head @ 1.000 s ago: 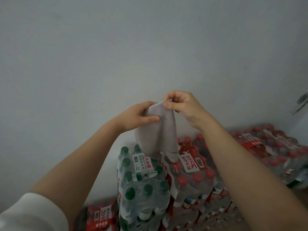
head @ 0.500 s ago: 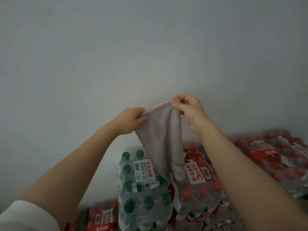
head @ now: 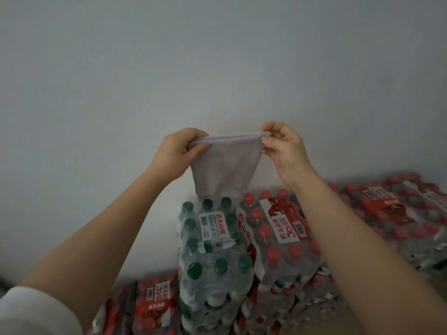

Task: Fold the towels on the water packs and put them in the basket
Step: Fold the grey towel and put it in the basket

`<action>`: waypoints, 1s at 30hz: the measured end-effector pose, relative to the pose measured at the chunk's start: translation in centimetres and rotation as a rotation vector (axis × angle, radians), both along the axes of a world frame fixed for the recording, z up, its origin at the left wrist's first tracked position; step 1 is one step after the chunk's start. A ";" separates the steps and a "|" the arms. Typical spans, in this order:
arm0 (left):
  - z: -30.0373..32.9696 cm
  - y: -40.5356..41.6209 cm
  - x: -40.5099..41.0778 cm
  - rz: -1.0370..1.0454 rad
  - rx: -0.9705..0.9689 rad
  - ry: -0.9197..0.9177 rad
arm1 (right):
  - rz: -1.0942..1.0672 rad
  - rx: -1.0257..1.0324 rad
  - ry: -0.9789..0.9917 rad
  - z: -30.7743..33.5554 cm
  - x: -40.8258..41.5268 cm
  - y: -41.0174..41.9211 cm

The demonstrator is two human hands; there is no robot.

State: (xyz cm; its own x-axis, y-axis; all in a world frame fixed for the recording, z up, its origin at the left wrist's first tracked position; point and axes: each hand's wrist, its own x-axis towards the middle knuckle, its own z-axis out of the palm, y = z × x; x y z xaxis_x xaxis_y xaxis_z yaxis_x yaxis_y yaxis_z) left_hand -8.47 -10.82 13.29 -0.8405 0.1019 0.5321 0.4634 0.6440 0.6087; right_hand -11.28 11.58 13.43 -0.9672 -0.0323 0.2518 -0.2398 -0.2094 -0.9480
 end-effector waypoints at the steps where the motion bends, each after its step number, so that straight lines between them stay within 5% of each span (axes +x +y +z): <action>1: -0.9 -0.3 0.9 -0.036 0.003 -0.071 | 0.005 0.024 -0.024 -1.0 1.0 -0.1; 7: -5.3 -1.6 7.0 -0.201 0.103 -0.375 | 0.013 0.094 -0.154 -6.0 7.4 -0.9; 17: -11.7 -2.1 14.2 -0.362 0.054 -0.602 | 0.108 0.224 -0.284 -12.5 17.1 -0.7; 30: -12.2 0.8 3.3 -0.111 -0.052 -0.522 | -0.098 0.384 -0.473 -15.2 5.2 1.0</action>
